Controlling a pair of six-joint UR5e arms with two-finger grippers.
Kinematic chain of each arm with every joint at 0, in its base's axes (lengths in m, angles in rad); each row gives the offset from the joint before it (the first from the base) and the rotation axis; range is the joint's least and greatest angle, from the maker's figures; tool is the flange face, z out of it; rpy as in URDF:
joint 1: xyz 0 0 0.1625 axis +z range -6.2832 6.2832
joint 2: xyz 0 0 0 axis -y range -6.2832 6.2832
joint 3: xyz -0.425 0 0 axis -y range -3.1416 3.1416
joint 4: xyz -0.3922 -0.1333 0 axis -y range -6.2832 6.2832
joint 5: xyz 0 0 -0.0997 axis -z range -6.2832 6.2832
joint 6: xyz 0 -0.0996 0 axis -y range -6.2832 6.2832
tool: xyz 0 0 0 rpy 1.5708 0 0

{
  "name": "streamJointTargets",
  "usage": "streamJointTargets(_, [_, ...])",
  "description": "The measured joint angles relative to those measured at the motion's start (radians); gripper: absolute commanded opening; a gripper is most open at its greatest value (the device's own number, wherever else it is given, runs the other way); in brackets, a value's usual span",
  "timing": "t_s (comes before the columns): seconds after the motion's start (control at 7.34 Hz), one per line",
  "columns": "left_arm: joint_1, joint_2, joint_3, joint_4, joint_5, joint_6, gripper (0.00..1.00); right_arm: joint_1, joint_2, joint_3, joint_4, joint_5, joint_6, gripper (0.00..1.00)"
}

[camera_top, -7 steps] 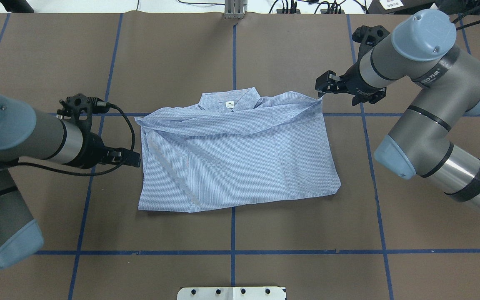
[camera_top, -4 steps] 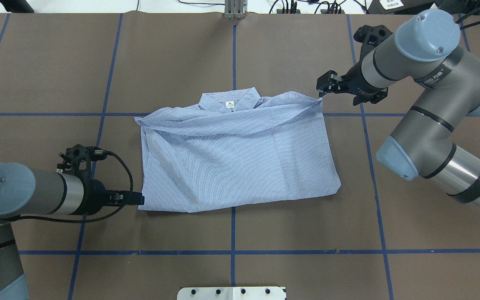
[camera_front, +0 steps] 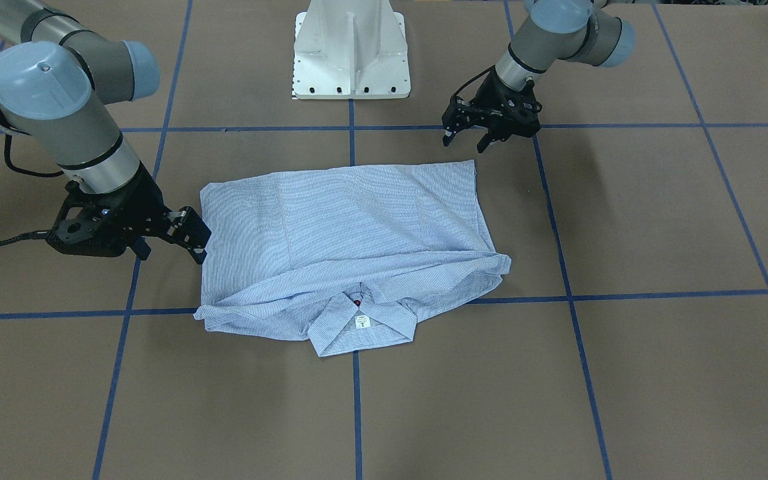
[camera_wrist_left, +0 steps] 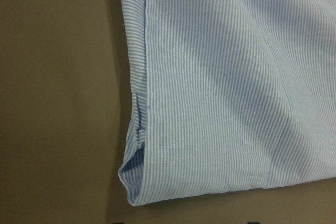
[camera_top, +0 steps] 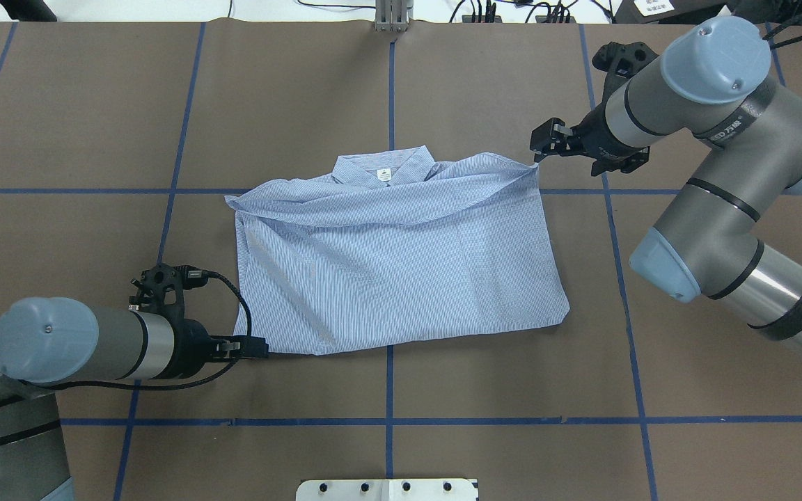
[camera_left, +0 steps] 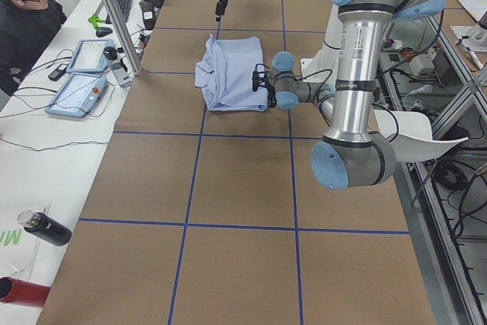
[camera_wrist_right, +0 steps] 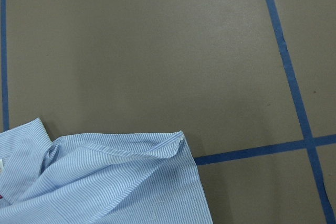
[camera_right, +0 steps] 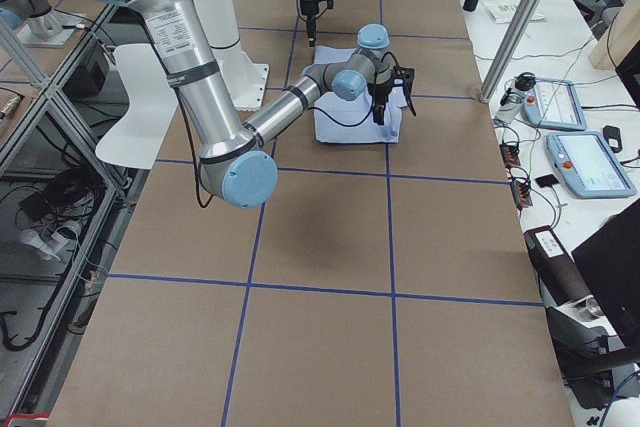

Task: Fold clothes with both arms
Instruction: 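Move the left gripper down to the folded edge nearest the robot and grasp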

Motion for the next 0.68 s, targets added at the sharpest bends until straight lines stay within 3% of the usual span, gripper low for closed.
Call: streamJointTargets(0.68, [0.001, -0.033, 0.047, 0.0, -0.001, 0.006, 0.83, -0.001, -0.001, 0.0, 0.0, -0.004, 0.0, 1.0])
